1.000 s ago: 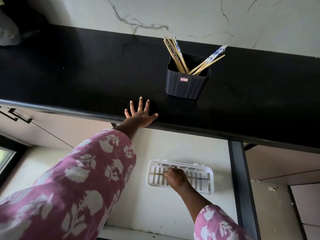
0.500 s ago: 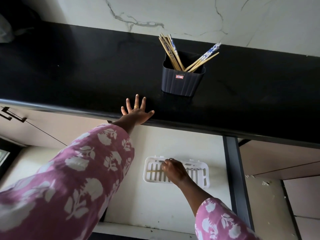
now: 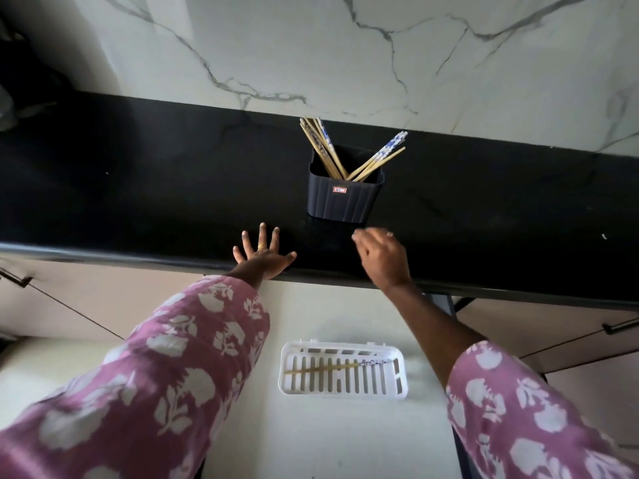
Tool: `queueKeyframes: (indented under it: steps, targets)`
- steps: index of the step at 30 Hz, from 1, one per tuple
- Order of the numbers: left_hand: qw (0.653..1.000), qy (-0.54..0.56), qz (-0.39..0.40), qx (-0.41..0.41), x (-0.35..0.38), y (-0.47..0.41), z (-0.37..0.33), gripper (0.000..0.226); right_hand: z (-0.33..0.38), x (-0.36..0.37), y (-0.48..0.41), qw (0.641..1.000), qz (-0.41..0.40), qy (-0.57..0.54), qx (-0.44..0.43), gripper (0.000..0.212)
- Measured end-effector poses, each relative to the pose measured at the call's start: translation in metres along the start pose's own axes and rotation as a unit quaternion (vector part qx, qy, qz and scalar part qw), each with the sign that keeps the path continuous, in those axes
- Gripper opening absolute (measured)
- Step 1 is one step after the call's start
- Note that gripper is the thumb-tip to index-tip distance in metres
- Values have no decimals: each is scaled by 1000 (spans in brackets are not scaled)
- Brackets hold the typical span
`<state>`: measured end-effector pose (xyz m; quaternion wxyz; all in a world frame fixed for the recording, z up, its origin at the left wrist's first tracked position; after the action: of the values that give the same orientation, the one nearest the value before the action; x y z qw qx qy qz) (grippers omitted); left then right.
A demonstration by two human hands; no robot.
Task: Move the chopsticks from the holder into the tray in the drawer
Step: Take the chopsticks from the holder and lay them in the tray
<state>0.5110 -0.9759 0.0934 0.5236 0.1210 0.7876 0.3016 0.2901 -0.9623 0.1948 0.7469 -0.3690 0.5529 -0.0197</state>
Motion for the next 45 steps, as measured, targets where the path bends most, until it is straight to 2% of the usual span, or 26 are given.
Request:
queueKeyframes:
  steps: [3, 6, 11, 14, 15, 18, 23, 29, 34, 39, 42, 45]
  targets:
    - [1000, 0, -1, -3, 1, -2, 1, 78, -26, -12, -38, 993, -45, -36, 106, 5]
    - [1000, 3, -1, -5, 1, -4, 1, 78, -54, -10, -69, 962, -14, -99, 253, 22]
    - [1000, -2, 1, -8, 2, -6, 1, 78, -91, 11, -104, 885, 45, -179, 428, 40]
    - [1000, -2, 3, -9, 2, -7, 1, 78, -107, 25, -113, 818, 27, -270, 507, 42]
    - [1000, -3, 4, -9, 2, -7, 2, 78, -109, 29, -116, 806, 13, -288, 517, 40]
    - [1000, -4, 5, -9, 1, -6, 1, 78, -109, 31, -125, 808, -32, -309, 500, 29]
    - [1000, -2, 3, -5, 1, -4, 0, 78, -99, 29, -129, 794, -89, -344, 493, 25]
    - [1000, 1, 3, 0, 0, -2, -1, 77, -91, 19, -138, 778, -105, -412, 463, 15]
    - [1000, -2, 2, 3, -1, 1, -1, 77, -88, -26, -143, 793, -149, -415, 420, 14]
    - [1000, -4, 1, 7, -2, 6, -2, 77, -87, -86, -142, 793, -213, -428, 377, 12]
    - [1000, -3, -1, 10, -2, 8, -2, 77, -82, -119, -136, 776, -247, -471, 340, 7]
    - [1000, 0, 0, 18, -1, 10, -1, 77, -72, -140, -129, 753, -247, -529, 303, 11]
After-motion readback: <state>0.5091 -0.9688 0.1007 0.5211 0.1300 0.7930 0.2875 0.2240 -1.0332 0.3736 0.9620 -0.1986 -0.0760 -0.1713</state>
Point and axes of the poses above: each hand's wrist, its own y-axis away from the middle knuckle, its own x-axis out of the palm, z = x × y, the point moved 5 cm from there along -y, towards the middle knuckle, and after that the axes turned 8 degrees about z, right-handed, at the moved point
